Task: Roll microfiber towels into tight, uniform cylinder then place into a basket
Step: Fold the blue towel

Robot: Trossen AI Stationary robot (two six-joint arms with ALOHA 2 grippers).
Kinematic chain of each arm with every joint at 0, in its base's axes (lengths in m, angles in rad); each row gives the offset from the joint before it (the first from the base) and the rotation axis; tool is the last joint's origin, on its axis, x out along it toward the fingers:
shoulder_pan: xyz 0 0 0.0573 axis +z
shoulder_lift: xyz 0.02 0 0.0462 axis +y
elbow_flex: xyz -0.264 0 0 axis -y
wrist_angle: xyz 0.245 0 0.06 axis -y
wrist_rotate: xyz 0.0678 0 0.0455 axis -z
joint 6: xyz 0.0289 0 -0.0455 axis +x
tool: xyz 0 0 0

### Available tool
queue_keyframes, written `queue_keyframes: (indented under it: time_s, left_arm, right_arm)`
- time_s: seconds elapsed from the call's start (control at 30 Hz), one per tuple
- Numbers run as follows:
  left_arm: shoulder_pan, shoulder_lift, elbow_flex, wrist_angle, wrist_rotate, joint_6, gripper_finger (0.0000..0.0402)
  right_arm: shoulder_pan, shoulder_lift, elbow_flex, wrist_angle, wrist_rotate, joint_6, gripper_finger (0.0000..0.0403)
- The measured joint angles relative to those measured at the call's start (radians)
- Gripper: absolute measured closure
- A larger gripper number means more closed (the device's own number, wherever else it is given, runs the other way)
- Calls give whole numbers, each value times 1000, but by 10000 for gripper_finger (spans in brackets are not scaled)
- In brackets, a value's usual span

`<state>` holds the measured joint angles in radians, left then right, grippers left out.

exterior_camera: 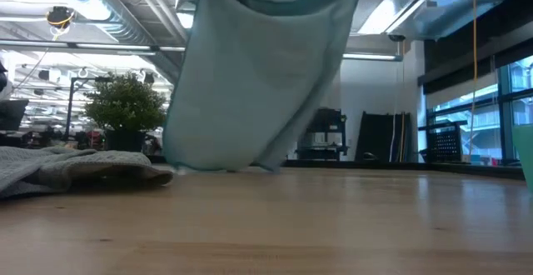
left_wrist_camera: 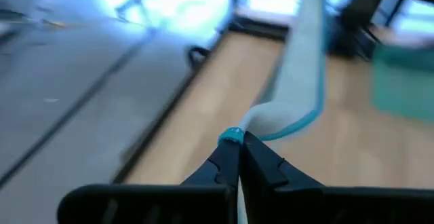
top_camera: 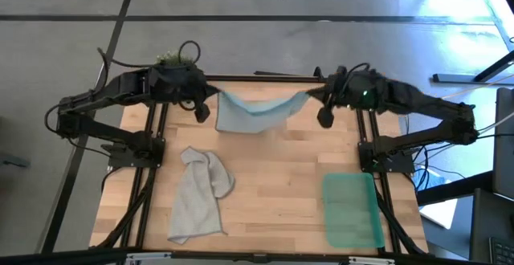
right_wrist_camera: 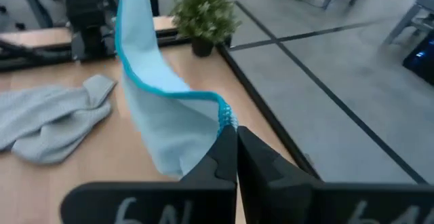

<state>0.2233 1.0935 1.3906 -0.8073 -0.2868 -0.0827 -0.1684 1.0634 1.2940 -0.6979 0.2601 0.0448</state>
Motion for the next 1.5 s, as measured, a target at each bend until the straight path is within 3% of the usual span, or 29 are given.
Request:
queue_keyframes:
  time_s: [0.13, 0.27, 0.5, 0.67, 0.97, 1.2, 1.4, 1.5]
  left_arm:
    - [35, 0, 20, 14, -115, -145, 402]
    - [86, 0, 22, 20, -130, -220, 402]
    - [164, 57, 22, 51, -130, -221, 402]
    - [235, 103, 22, 137, -95, -149, 401]
    - [326, 124, 22, 271, 59, -64, 401]
    - [293, 124, 22, 186, 193, -64, 401]
    - [203, 132, 21, 36, 204, -125, 401]
    - [141, 150, 21, -13, 203, -196, 401]
  right_arm:
    - [-51, 0, 61, -41, -50, -30, 403]
    - [-91, 1, 70, -42, -89, -82, 403]
    - [-166, 53, 70, -35, -90, -180, 403]
    - [-242, 109, 70, -2, -88, -293, 403]
    - [-354, 117, 87, 86, -86, -433, 403]
    - [-313, 114, 147, -57, -87, -410, 403]
    - [-237, 111, 148, -307, -176, -236, 403]
    - [-186, 109, 133, -347, -171, -148, 403]
